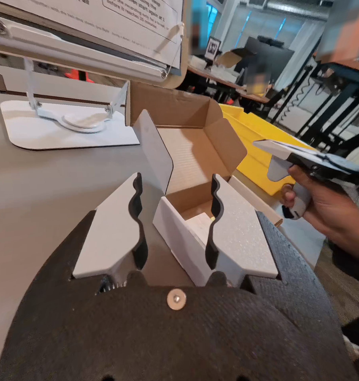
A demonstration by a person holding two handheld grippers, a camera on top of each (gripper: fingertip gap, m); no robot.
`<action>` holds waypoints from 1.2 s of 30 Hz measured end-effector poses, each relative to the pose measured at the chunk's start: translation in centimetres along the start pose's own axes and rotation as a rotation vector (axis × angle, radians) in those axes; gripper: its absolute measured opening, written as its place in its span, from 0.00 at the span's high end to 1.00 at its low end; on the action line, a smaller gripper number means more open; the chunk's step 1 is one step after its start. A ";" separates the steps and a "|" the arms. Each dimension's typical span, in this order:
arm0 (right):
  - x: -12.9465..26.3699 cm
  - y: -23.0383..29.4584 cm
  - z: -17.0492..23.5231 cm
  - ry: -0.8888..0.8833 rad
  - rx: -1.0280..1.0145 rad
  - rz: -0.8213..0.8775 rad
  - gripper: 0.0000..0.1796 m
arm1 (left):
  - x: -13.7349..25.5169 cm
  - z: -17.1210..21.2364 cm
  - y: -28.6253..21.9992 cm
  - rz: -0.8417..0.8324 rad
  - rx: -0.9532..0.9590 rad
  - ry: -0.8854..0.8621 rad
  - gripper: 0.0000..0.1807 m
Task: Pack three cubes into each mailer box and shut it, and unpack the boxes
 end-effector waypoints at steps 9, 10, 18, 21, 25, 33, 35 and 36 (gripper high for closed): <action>-1.6 0.4 0.3 0.055 0.016 -0.182 1.00 | 0.4 0.7 0.3 0.164 0.157 -0.084 0.62; -1.6 0.4 0.4 0.079 0.021 -0.218 1.00 | 0.3 0.7 0.4 0.195 0.160 -0.073 0.62; -2.7 0.8 1.5 0.222 0.218 -0.123 1.00 | -0.4 0.3 2.3 0.410 0.280 -0.082 0.64; -4.2 0.5 1.8 0.278 0.206 -0.073 1.00 | -1.0 0.4 3.3 0.423 0.332 -0.077 0.64; -5.9 0.0 1.6 0.310 0.262 0.002 1.00 | -1.4 -0.1 3.1 0.462 0.353 -0.087 0.65; -3.5 1.1 1.4 0.191 0.272 -0.241 1.00 | -1.9 -0.7 2.2 0.483 0.318 -0.070 0.65; -3.0 1.2 1.3 0.186 0.236 -0.272 1.00 | -2.0 -0.7 2.2 0.474 0.313 -0.066 0.66; -2.9 1.2 1.3 0.182 0.225 -0.276 1.00 | -2.0 -0.7 2.2 0.472 0.312 -0.066 0.67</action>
Point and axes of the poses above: each gripper's, where its closed fingertips meet, x back along the fingers, z out of its underside, y = z × x across the jaws, the point moved 10 cm from there along x, back along the fingers, and after that the axes turned 12 degrees about y, right-handed, at the moved point
